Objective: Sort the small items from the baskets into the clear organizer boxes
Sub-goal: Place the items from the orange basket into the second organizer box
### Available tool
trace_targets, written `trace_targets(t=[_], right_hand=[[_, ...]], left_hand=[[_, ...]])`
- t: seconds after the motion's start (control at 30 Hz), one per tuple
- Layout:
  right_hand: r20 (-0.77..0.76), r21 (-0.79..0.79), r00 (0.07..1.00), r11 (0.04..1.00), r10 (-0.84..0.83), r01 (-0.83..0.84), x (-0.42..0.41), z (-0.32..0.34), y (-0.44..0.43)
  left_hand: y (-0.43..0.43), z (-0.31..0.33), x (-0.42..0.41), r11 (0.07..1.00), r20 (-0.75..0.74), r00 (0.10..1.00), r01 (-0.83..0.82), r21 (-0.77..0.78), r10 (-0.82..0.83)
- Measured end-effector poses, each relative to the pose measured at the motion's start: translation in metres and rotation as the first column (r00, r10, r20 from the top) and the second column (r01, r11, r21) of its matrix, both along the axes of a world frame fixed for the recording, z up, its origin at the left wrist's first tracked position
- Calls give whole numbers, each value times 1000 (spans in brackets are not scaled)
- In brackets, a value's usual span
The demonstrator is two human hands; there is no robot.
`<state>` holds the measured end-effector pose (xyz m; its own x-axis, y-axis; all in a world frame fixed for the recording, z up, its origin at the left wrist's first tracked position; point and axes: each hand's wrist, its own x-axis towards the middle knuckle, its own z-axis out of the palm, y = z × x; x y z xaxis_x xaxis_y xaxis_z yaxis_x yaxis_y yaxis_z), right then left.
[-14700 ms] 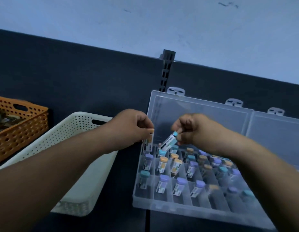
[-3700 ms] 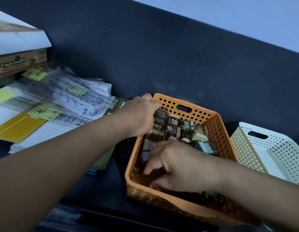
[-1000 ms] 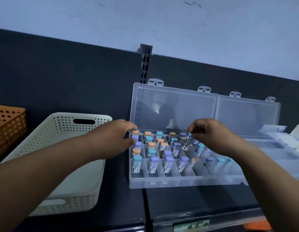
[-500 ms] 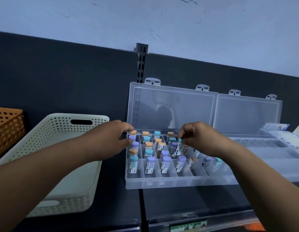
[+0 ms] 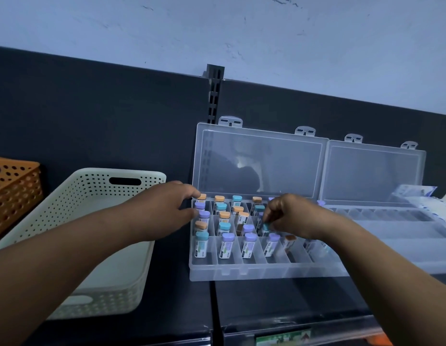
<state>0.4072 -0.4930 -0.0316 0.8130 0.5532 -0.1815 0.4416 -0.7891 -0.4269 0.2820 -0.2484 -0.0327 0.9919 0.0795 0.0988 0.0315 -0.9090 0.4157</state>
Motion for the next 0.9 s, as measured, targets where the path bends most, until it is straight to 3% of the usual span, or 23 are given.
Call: trace_targets(t=[0.23, 0.53, 0.73, 0.9], right_hand=[[-6, -11, 1000, 1000, 4, -4, -1, 3, 0], [212, -73, 977, 997, 35, -19, -9, 16, 5], [401, -99, 902, 986, 162, -133, -47, 33, 45], [430, -84, 855, 956, 289, -281, -83, 39, 97]], left_hand=[[-2, 4, -5, 1000, 1, 1000, -4, 7, 4], [2, 7, -10, 1000, 16, 1000, -11, 24, 11], [21, 11, -20, 990, 48, 997, -71, 121, 66], [59, 12, -37, 964, 62, 987, -161, 210, 151]])
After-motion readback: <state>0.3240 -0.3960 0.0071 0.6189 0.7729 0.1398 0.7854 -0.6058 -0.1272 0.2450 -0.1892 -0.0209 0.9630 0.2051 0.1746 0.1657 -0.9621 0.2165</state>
